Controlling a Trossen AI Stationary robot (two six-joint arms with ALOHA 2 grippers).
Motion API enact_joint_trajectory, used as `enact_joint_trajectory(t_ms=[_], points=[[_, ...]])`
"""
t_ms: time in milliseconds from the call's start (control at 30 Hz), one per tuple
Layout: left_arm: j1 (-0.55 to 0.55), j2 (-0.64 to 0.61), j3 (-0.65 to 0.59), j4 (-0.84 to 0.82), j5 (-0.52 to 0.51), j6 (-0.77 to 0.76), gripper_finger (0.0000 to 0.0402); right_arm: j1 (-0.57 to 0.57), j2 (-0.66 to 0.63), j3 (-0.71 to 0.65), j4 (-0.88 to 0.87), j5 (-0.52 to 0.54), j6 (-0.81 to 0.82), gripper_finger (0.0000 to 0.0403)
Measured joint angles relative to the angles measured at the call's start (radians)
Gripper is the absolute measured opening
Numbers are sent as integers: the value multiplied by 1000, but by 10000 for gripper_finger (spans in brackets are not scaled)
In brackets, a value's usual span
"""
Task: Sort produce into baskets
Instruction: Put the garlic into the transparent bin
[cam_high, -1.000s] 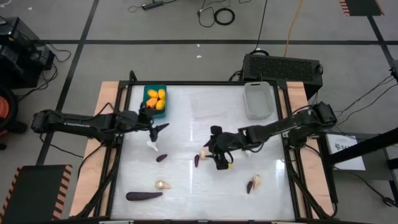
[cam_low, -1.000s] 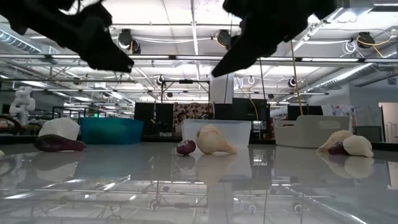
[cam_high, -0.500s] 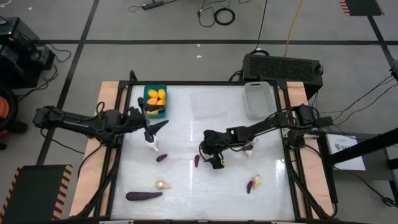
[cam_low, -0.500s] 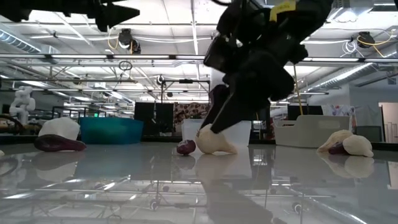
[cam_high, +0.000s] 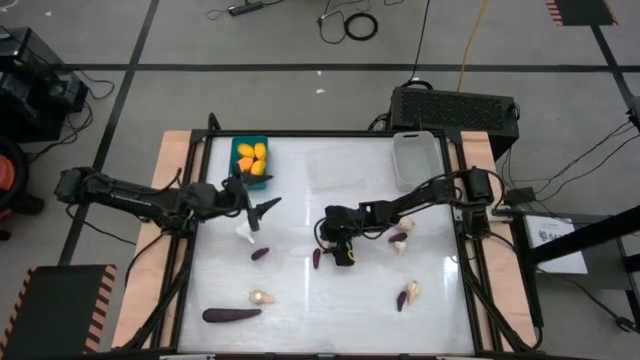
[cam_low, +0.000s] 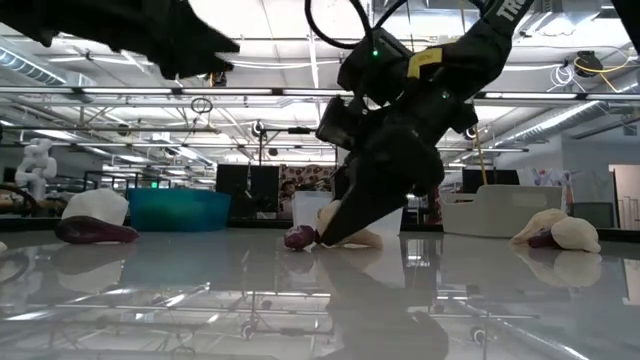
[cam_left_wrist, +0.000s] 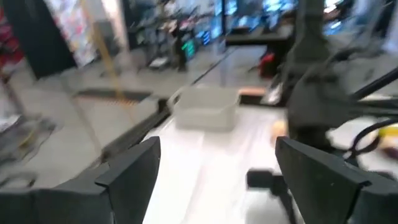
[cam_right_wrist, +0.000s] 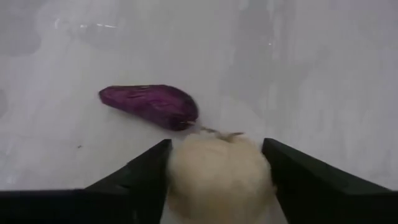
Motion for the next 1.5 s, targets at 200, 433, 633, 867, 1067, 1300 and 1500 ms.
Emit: enact_joint_trajectory(t_ms=[200, 433, 633, 867, 1067, 1300, 1500], points=[[0, 0, 0, -94, -29, -50, 325, -43, -15, 6, -5, 11, 1, 164], [0, 0, 0, -93, -30, -50, 325, -111, -15, 121, -108, 11, -24, 126], [0, 0, 0, -128, 37, -78, 325, -183, -16, 306, -240, 144, -113, 152], [0, 0, 0, -201, 126, -126, 325, -308, -18, 470, -387, 172, -124, 158], [0, 0, 0, -197, 153, -130, 325, -427, -2, 477, -419, 170, -69, 159], [-21, 33, 0, -186, 269, -125, 325, -525, 23, 477, -436, 167, 43, 160], [-24, 33, 0, -179, 204, -126, 325, -550, 23, 476, -456, 167, 60, 160]])
